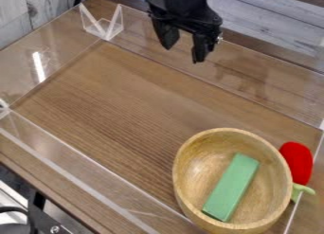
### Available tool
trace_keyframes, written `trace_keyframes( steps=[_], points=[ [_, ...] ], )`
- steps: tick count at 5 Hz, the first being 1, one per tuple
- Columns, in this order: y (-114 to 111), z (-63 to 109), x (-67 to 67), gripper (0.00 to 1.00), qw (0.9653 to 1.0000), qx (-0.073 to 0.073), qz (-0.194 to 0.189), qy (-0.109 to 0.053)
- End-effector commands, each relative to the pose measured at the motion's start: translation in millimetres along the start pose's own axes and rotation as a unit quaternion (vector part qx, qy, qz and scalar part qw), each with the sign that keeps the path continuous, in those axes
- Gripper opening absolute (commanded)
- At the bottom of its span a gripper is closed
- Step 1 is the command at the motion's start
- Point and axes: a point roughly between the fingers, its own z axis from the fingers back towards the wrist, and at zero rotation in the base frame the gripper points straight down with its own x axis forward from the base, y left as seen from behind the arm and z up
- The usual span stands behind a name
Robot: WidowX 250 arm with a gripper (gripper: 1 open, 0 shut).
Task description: Remove the green block from the brown bowl and put it on the table
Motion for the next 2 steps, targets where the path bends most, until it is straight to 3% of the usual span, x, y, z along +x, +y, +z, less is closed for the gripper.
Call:
trace_keyframes(
  steps=[1,2],
  points=[
    [2.7,13.8,10.9,1.0,0.9996,0.006,0.002,-0.027],
    [4.2,17.8,13.2,1.0,0.9994,0.007,0.005,-0.033]
  ],
)
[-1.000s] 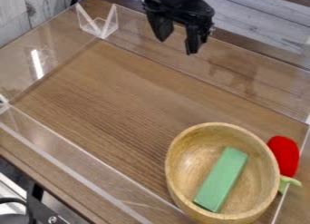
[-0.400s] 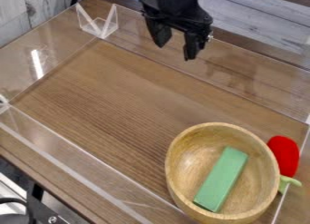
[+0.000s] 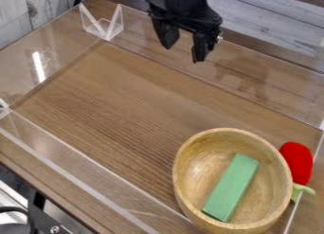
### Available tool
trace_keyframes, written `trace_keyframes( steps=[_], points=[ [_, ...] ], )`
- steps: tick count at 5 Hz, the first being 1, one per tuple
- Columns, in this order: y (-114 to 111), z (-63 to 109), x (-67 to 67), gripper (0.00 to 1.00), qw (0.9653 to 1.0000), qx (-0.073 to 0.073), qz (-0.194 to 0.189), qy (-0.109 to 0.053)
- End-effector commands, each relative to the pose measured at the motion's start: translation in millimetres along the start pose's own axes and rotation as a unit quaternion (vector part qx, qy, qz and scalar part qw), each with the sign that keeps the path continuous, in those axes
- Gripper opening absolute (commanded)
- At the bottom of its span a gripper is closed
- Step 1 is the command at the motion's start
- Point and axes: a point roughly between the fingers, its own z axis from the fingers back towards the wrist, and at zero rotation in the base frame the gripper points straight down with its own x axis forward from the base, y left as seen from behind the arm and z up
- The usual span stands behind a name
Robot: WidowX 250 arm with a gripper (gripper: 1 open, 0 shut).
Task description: Remove the green block from the brown bowl and put it on the table
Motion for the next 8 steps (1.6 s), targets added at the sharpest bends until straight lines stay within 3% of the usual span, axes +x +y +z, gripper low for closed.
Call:
trace_keyframes(
  steps=[1,3,6,7,8],
  points=[
    [-2,6.6,3.1,1.0,0.9998,0.003,0.012,-0.014],
    [-29,-5.5,-22.8,1.0,0.9992,-0.004,0.033,0.023],
    [-132,-8.6,-66.1,1.0,0.9966,-0.005,0.071,0.042],
    [-149,-18.4,-78.7,1.0,0.9956,-0.005,0.08,0.049],
    [-149,-29.8,-88.3,1.0,0.9946,-0.007,0.083,0.061]
  ],
)
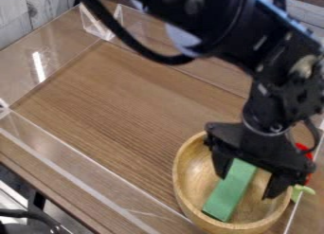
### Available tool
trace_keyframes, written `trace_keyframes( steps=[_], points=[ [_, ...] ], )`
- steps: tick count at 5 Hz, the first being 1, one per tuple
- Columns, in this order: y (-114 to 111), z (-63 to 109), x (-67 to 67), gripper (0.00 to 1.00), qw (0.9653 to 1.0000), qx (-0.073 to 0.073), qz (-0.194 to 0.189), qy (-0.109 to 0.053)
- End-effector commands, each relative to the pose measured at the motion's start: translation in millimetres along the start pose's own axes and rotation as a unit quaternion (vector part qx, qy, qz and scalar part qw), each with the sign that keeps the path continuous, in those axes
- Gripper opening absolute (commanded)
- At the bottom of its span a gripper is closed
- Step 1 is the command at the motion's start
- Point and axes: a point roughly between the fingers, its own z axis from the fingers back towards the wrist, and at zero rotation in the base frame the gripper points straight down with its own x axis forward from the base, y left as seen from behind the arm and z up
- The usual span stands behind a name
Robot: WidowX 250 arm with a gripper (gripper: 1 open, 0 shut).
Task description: Remove the green block from the brown bowl and put it on the table
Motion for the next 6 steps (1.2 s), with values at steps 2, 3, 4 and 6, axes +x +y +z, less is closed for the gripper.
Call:
trace_keyframes(
  steps=[2,3,4,6],
  points=[
    [8,0.9,5.3,1.0,0.9999,-0.003,0.014,-0.002],
    [12,4.4,8.1,1.0,0.9997,-0.001,0.024,-0.002],
    [11,9.1,11.2,1.0,0.9995,-0.004,0.033,-0.004],
    [8,7.3,13.1,1.0,0.9995,-0.013,0.03,0.003]
  ],
)
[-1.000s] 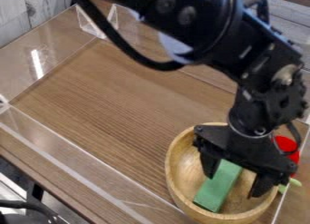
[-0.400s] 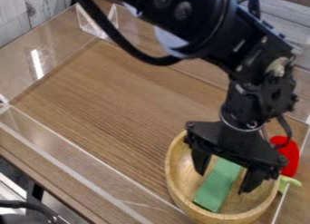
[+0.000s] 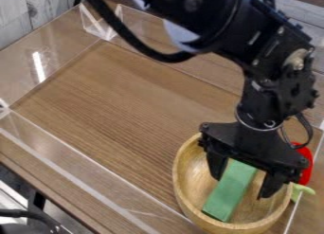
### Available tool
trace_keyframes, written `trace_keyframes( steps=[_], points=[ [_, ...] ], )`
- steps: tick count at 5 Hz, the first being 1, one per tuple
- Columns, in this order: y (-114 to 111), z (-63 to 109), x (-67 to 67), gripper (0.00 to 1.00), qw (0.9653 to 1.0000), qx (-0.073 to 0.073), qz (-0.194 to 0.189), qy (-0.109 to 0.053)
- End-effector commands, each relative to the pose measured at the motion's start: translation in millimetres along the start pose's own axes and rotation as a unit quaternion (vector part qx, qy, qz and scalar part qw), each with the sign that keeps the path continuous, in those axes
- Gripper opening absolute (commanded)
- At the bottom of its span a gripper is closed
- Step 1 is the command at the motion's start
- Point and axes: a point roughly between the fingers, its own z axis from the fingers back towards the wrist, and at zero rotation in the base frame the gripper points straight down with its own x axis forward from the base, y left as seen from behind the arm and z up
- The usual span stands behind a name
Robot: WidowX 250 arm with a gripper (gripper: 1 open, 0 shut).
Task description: Remove the green block from the brown bowl and put it on the table
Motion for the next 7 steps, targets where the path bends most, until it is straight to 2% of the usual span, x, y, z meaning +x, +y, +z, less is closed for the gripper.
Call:
trace_keyframes(
  steps=[1,4,6,7],
  points=[
    [-2.1,3.2,7.4,1.0,0.9999,-0.009,0.001,-0.011],
    [-0.5,-0.2,1.9,1.0,1.0,-0.002,-0.001,0.001],
    [1.4,0.1,3.7,1.0,1.0,0.0,0.002,0.003],
    [2.6,-3.9,3.5,0.0,1.0,0.001,0.005,0.006]
  ],
)
